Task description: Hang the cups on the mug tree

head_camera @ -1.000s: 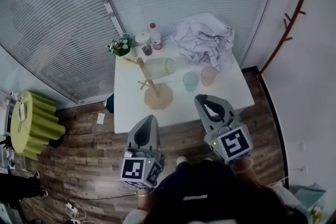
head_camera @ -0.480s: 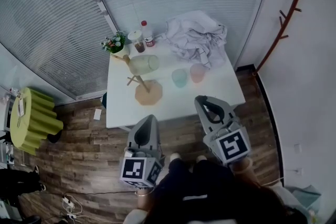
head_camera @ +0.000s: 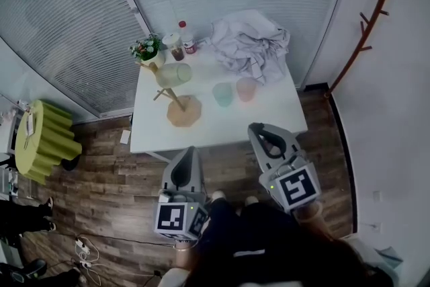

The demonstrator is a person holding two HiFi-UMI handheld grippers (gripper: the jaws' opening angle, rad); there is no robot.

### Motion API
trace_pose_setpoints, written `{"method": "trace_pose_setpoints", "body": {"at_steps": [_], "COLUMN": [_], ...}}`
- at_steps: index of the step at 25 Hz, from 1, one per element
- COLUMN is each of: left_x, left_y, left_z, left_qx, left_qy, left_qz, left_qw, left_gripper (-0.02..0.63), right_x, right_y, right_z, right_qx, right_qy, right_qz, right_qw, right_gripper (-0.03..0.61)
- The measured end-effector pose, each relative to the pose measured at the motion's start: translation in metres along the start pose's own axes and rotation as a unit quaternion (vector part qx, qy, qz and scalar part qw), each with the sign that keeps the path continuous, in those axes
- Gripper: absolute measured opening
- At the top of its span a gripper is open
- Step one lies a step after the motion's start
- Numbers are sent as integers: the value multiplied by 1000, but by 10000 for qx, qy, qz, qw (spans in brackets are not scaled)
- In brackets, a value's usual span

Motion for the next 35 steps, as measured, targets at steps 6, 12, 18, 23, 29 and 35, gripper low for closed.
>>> {"method": "trace_pose_setpoints", "body": {"at_steps": [6,12,18,23,29,35], "left_x": [4,0,-2,-1,-6,-10], "left_y": [-15,-32,-44,-50,-55,-56], "left_z": [4,4,0,-6,-20,-42], "left_qx": [225,315,277,162,-22,-153], "left_qy": [-255,-263,-150,-158,-138,-116], "left_qz": [168,172,101,30,-4,-26], "left_qw": [9993,9990,9995,9997,9999,9998], "left_gripper": [-2,0,0,0,0,0], "right_x": [-4,-7,-10,-13,-27,-39], "right_y": [-13,-21,-27,-35,-52,-68], "right_z": [19,32,37,41,36,24], "right_qx": [31,183,264,107,-136,-231], "right_qy": [-97,-209,-250,-358,-258,-294], "right_qz": [-71,-69,-2,-4,-96,-172], "right_qw": [9999,9996,9993,9993,9995,9992], "right_gripper": [-3,-3,-3,-5,-5,-3]}}
Point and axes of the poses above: the fingertips, and each gripper's own axes: z backward along the fingers, y to its left, x out of its top, the point moved 1 cm from there along z, backward along the fingers, and after that the axes turned 6 degrees about x, right-handed, at the moved point
